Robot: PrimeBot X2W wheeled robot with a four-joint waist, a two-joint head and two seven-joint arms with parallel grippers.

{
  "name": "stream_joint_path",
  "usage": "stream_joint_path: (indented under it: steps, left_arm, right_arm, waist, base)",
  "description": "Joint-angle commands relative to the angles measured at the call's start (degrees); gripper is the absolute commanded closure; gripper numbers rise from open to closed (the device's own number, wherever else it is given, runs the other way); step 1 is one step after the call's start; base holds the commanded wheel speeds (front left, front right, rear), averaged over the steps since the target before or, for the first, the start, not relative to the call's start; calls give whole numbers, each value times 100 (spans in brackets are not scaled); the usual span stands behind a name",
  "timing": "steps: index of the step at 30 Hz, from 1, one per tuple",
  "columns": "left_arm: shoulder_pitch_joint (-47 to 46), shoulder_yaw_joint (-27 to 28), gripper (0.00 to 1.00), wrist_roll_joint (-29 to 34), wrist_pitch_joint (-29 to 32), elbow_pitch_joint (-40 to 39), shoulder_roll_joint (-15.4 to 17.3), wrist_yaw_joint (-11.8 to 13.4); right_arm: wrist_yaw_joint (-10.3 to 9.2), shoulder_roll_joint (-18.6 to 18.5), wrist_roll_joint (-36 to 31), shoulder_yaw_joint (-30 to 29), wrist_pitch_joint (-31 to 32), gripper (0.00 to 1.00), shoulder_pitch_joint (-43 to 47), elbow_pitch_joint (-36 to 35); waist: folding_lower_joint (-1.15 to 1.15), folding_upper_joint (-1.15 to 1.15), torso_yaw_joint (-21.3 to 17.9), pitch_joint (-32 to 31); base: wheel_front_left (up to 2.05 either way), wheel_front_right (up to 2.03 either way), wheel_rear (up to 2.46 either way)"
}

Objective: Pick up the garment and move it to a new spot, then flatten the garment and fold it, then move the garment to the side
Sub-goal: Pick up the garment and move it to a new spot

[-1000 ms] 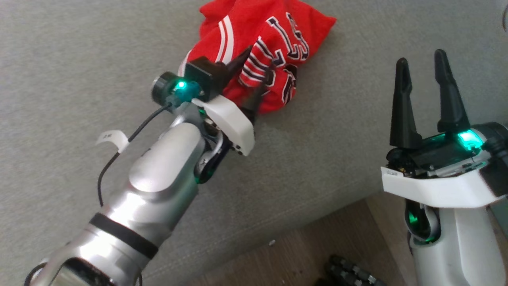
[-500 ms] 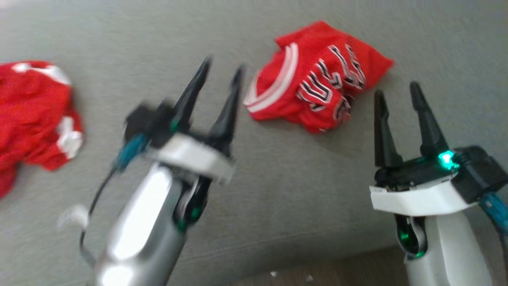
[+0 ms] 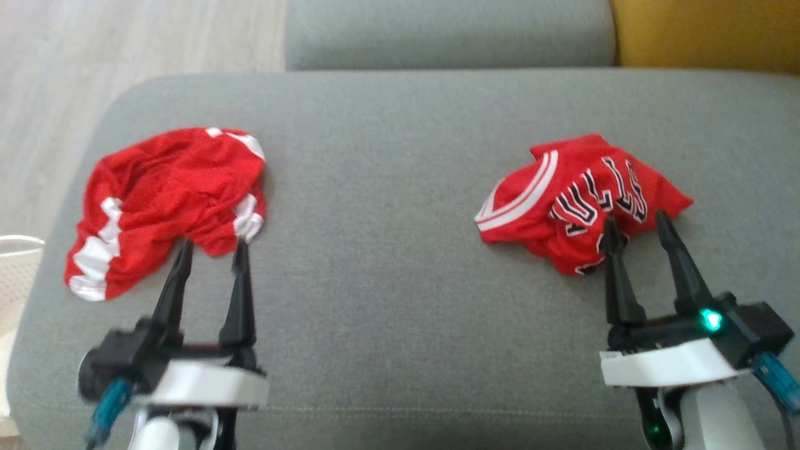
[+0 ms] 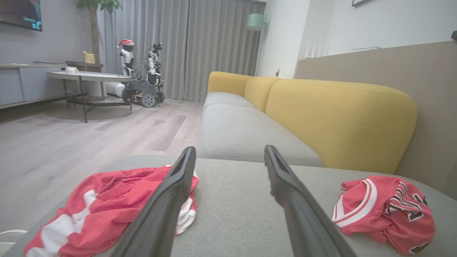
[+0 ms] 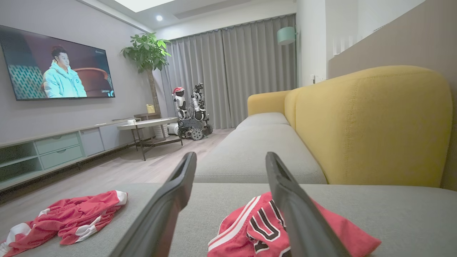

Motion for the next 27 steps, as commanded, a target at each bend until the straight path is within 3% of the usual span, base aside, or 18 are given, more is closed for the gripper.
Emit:
stream_joint_path:
  steps: [1,11,27]
  left_arm:
    - [37,322,0,164,-29,-313,-27,9]
    - [581,285,0,672,-29,-530,-69,-28]
    - [534,44,0,716,-29,-347,-72,56]
  right_arm:
    - [36,8,-36,66,-24,0,42,-157]
    - [36,8,-143,91,-24,0,499,-5]
    - [36,8,-53,98,-24,0,399,-77]
  waist:
    - [0,0,106,-195]
    - [0,0,-51,-217]
    - [0,0,-101,-136]
  base:
    - [0,0,0]
    - [0,0,0]
    - [0,0,0]
